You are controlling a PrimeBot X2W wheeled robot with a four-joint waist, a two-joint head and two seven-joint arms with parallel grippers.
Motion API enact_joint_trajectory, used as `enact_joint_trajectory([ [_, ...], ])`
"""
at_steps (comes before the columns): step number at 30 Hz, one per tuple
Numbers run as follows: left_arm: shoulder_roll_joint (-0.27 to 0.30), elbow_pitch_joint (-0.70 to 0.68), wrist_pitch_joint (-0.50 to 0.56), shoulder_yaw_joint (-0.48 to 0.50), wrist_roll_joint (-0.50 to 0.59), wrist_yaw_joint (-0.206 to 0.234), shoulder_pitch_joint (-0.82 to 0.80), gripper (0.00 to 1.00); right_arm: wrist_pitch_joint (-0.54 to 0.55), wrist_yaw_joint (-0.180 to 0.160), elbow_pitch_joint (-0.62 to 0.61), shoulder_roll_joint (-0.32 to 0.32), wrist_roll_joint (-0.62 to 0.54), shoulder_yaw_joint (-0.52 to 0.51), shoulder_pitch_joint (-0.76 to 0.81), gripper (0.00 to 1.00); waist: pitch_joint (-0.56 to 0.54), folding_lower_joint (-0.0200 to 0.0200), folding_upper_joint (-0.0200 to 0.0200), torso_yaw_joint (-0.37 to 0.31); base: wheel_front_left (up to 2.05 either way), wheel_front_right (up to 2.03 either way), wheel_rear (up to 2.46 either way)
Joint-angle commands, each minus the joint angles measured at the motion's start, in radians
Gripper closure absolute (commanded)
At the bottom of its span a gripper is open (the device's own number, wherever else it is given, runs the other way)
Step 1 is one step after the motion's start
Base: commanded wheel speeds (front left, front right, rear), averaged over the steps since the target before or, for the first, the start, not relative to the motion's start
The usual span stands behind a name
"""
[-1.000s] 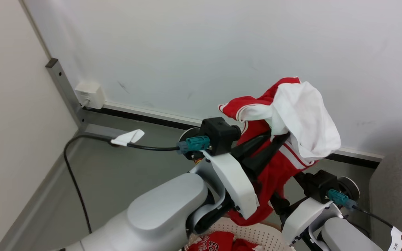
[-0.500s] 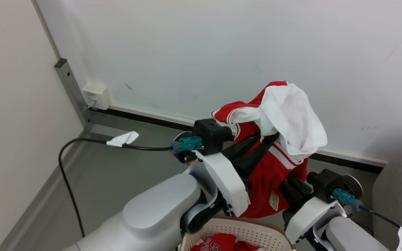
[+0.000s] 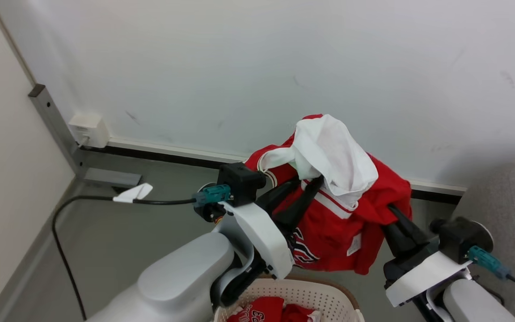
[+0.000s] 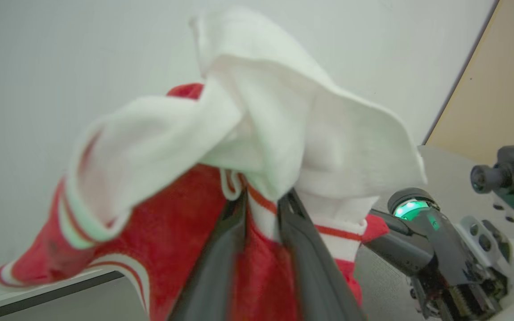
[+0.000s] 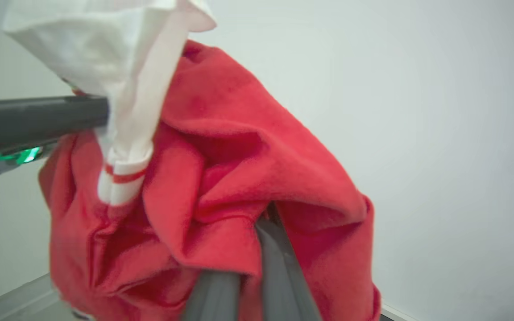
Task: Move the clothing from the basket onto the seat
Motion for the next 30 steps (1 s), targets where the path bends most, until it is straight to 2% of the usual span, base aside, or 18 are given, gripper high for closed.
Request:
enact_joint_trajectory([
  [1,0.005,-0.004,-0.007,0.001,-0.003,0.002,0.013,0.64,-0.002,-0.002,-0.008,-0.008,0.009,-0.010,0.008,1.00,0.006,0.0000,0.0000,-0.017,0.00,0.00,0.00],
  [2,0.009,-0.006,-0.009,-0.002,-0.002,0.002,0.020,0.49,-0.002,-0.002,-0.022,-0.009,0.011,-0.024,0.010,1.00,0.007,0.0000,0.0000,-0.028,0.00,0.00,0.00],
  [3,0.011,-0.010,-0.011,-0.003,-0.001,0.004,0.024,0.00,-0.002,-0.002,-0.035,-0.010,0.014,-0.036,0.013,1.00,0.008,0.0000,0.0000,-0.039,0.00,0.00,0.00],
  [14,0.040,-0.045,-0.020,-0.025,0.021,0.016,0.068,0.00,-0.002,-0.002,-0.133,-0.041,0.080,-0.171,0.004,1.00,0.029,0.0000,0.0000,-0.176,0.00,0.00,0.00],
  [26,0.061,-0.071,-0.037,-0.037,0.108,0.009,0.053,0.00,-0.002,-0.002,-0.218,-0.102,0.106,-0.277,-0.018,1.00,0.079,0.0000,0.0000,-0.371,0.00,0.00,0.00],
  [30,0.066,-0.078,-0.041,-0.027,0.131,0.010,0.049,0.00,-0.002,-0.002,-0.261,-0.104,0.140,-0.301,-0.015,1.00,0.100,0.0000,0.0000,-0.434,0.00,0.00,0.00],
])
